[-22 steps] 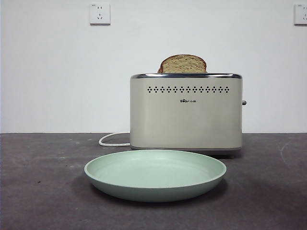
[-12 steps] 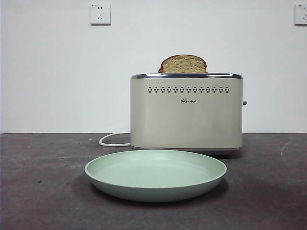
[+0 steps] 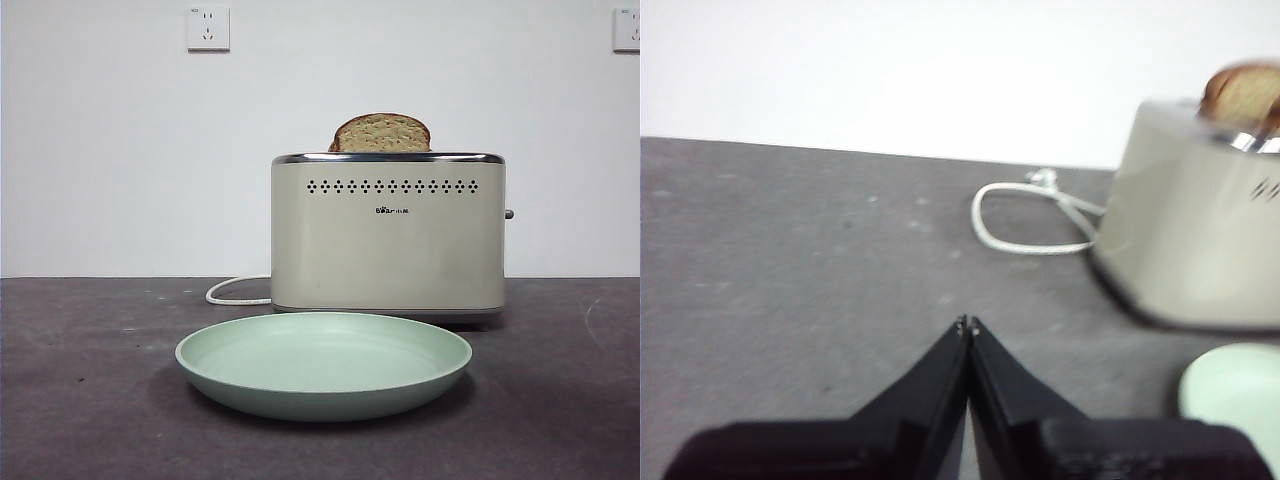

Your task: Take the bread from the toaster,put the bread on the plate,put the plate on the table

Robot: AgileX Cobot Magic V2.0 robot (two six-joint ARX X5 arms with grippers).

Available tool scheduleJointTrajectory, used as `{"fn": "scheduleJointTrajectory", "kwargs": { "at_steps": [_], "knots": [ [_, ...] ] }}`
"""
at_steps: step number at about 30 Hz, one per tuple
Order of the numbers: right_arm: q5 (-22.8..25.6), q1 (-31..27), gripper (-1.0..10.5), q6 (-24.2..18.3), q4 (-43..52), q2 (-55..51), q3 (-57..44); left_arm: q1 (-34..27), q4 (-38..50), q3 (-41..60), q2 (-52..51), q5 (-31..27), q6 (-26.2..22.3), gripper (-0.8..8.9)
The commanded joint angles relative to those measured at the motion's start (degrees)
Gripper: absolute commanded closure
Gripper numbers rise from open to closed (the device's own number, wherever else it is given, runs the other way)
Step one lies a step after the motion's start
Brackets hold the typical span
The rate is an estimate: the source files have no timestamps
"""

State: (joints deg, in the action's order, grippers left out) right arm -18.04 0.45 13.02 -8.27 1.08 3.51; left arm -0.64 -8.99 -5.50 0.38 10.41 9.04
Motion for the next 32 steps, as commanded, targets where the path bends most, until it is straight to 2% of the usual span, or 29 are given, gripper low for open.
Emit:
{"fn": "scheduleJointTrajectory", "kwargs": {
  "at_steps": [1,5,10,17,21,27,32],
  "knots": [
    [-1.33,0.02,9.6,4.57,0.59,1.14,2.89,-0.09,-1.14,-3.89,0.28,2.38,3.43,8.2],
    [-5.6,0.17,9.6,5.64,-0.09,4.66,7.72,-0.09,-3.72,-10.23,2.05,5.31,3.45,8.2],
    [-7.93,1.18,9.6,5.2,-5.99,11.17,16.72,-0.09,-9.62,-19.54,6.82,9.6,3.19,8.2],
    [-13.25,2.73,9.6,-1.27,-18.99,21.99,31.3,-0.09,-16.15,-30.8,15.32,18.38,1.2,8.2],
    [-13.55,3.58,9.6,-7.02,-29.77,27.82,39.3,-0.09,-21.75,-36.48,20.37,22.84,-1.29,8.2],
    [-13.57,3.85,9.6,-13.97,-43.41,33.77,47.23,-0.09,-31.56,-43.06,25.16,24.94,-6.1,8.2],
    [-13.57,3.85,9.6,-16.13,-47.19,34.91,48.33,-0.09,-36.11,-44.72,25.97,25.9,-8.41,8.2]
  ]
}}
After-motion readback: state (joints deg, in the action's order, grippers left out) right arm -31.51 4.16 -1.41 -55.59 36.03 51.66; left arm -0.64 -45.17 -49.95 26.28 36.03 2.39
